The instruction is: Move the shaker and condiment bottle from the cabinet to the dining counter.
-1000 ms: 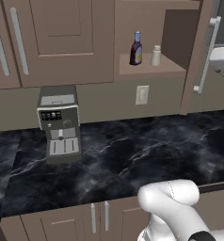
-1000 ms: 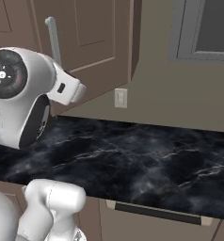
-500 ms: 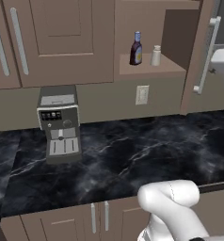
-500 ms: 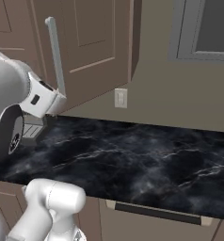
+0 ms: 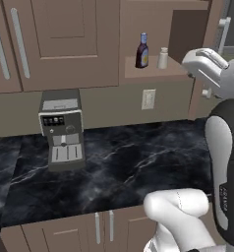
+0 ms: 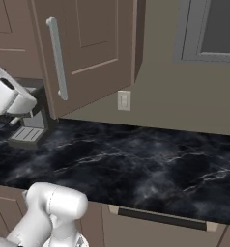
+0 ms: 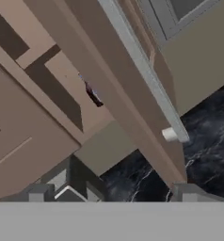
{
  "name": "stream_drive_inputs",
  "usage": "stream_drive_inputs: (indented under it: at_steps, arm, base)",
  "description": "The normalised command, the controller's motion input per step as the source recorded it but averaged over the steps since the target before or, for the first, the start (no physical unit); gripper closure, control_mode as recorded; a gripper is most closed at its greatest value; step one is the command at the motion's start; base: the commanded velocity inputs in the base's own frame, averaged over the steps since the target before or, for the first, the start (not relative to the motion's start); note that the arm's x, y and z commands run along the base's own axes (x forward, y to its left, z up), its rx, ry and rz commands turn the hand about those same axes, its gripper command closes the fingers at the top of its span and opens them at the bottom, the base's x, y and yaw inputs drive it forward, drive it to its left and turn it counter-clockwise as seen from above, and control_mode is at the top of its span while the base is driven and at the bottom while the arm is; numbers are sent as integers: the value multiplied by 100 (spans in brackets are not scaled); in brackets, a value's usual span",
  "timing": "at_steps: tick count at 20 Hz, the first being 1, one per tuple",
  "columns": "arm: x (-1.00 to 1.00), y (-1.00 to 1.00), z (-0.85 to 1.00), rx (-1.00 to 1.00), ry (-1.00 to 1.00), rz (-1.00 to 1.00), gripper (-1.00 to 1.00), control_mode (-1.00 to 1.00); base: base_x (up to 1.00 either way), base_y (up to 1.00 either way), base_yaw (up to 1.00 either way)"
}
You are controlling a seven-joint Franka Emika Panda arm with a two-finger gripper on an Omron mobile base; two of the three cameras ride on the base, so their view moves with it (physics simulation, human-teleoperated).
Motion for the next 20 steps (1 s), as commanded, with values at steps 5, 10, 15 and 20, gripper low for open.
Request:
stream_drive_inputs:
  at_steps: [5, 10, 15, 20]
  arm:
    - [45, 42, -7, 7, 0, -29, -100, -100]
    - [59, 29, -22, 7, -4, -35, -100, -100]
    - [63, 12, -30, 13, -7, -36, -100, -100]
    - [61, 2, -28, 13, -11, -38, -100, -100]
  base:
    - [0, 0, 0]
    - [0, 0, 0]
    - [0, 0, 0]
    - [0, 0, 0]
